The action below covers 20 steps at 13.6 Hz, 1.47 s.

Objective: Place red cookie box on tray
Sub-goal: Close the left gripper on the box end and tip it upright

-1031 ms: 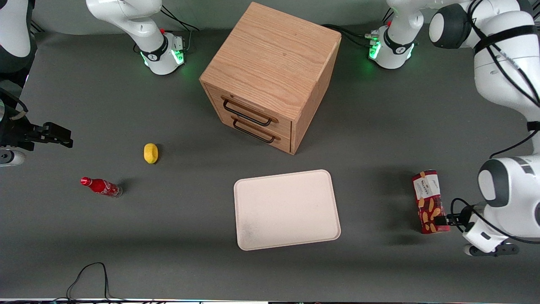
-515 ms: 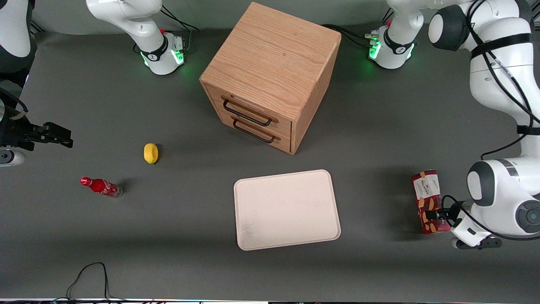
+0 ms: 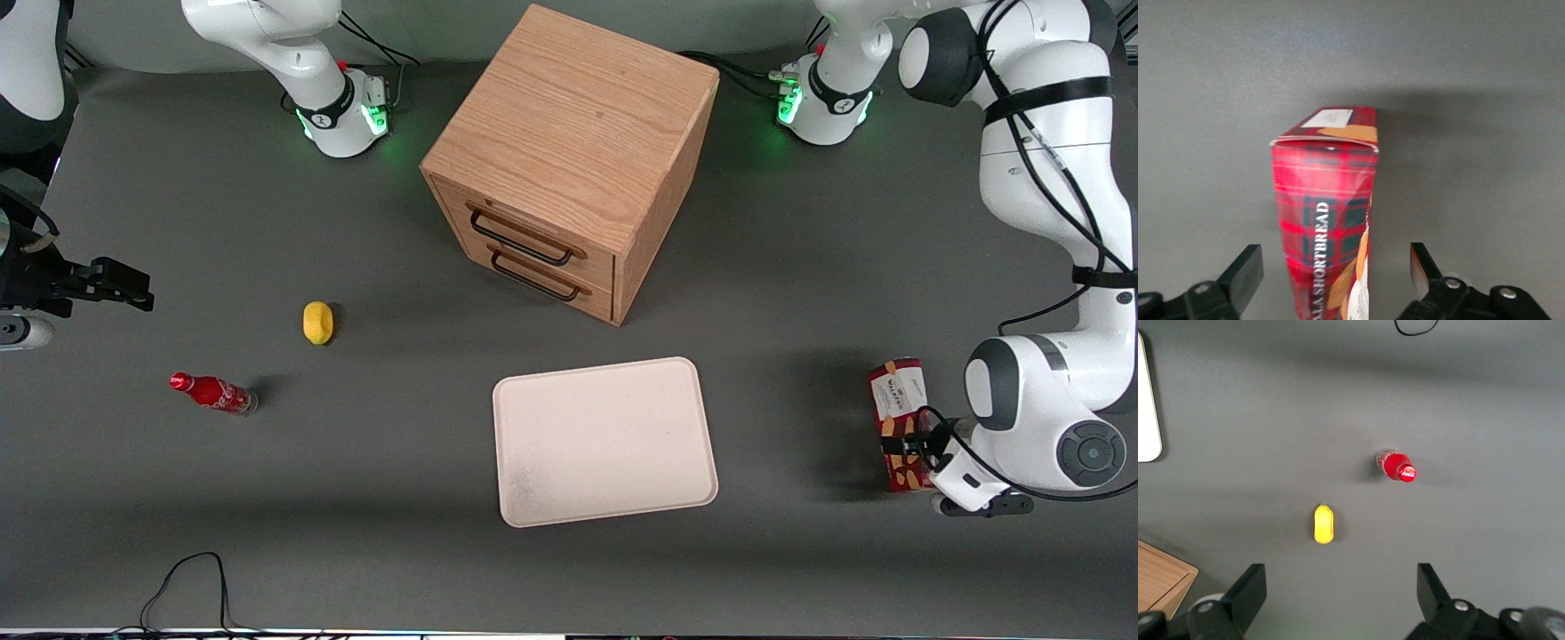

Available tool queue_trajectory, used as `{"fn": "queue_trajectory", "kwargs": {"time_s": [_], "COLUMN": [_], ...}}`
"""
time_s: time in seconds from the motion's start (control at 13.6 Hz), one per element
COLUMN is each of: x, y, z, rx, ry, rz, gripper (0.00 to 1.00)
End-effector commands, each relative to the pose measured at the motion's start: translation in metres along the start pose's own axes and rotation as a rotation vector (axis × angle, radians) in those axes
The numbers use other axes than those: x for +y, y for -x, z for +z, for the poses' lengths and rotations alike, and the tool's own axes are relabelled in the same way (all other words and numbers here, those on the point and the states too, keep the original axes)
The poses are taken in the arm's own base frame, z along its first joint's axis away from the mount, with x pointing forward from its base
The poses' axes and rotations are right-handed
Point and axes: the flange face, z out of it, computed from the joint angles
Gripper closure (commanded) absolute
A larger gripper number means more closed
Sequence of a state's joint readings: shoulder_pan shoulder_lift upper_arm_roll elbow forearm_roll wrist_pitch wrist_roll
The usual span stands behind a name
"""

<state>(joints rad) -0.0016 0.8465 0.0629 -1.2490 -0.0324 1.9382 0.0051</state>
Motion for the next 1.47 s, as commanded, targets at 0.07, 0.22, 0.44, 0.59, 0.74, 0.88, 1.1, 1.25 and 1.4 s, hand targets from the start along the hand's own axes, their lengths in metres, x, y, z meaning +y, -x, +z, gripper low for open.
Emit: {"fn": "queue_trajectory", "kwargs": {"time_s": [0.07,0.22,0.44,0.59,0.74,0.88,1.1,1.25,1.4], "x": [-0.004,-0.005,-0.003,0.0,0.001,0.002,0.001,-0.005,-0.006], "y": [0.009,0.011,0.012,0.013,0.013,0.012,0.014,0.021,0.038], "z": [-0.007,0.0,0.005,0.005,0.005,0.004,-0.008,-0.042,-0.095], "rx": [-0.001,-0.01,-0.017,-0.019,-0.019,-0.017,-0.016,-0.017,-0.022], "ry": [-0.002,0.001,0.004,0.005,0.005,0.005,0.005,0.01,0.013], "rz": [0.013,0.008,0.008,0.01,0.01,0.008,0.004,-0.001,-0.002], "gripper": [0.03,0.07,1.0,1.0,1.0,1.0,1.0,1.0,1.0]}}
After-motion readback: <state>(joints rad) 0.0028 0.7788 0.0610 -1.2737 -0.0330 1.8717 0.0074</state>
